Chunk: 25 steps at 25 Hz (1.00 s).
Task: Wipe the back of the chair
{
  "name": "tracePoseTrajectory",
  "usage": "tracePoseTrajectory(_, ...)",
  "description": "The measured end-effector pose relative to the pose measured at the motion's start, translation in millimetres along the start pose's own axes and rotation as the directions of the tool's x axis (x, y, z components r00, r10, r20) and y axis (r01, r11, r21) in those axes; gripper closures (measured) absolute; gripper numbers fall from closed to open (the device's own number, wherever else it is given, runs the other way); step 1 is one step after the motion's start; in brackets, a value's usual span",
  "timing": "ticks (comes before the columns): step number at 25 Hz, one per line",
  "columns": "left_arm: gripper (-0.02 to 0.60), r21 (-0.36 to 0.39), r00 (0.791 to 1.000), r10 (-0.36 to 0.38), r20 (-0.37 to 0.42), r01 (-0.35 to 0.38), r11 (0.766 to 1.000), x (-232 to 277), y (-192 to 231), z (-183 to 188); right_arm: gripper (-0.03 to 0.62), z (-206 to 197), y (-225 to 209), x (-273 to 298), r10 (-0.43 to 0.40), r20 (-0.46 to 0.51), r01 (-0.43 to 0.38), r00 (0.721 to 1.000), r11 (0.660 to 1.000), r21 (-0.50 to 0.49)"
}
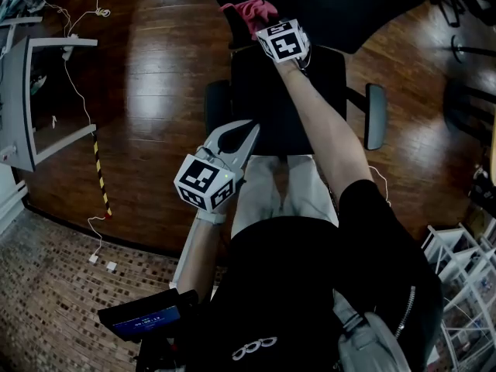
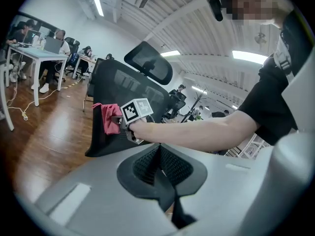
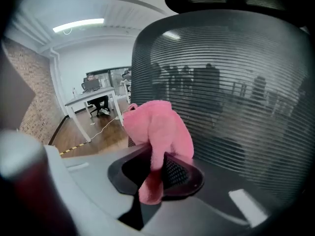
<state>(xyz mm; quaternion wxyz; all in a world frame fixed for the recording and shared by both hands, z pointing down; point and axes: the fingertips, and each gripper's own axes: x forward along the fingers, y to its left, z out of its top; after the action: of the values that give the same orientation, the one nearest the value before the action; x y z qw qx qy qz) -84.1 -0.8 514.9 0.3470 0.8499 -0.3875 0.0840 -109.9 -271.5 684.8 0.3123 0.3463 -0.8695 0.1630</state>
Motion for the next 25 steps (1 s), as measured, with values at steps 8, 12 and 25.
tracePoseTrajectory(8, 0.588, 0.013, 0.999, -0.017, -0.034, 0.018, 1.000, 41, -35, -14, 0.553, -37, -68, -40, -0.045, -0.001, 0.045, 0.999, 0.999, 0.022)
tracePoseTrajectory(12, 0.588, 0.013, 0.999, -0.023, -0.043, 0.024, 1.000, 60, -53, -22, 0.553, -54, -100, -59, -0.075, -0.006, 0.075, 0.997, 0.996, 0.047)
tracePoseTrajectory(25, 0.588, 0.005, 0.995, -0.090, -0.047, 0.090, 0.996, 113, -106, -45, 0.553, -130, -225, -128, -0.217, -0.082, 0.227, 0.973, 0.962, 0.153)
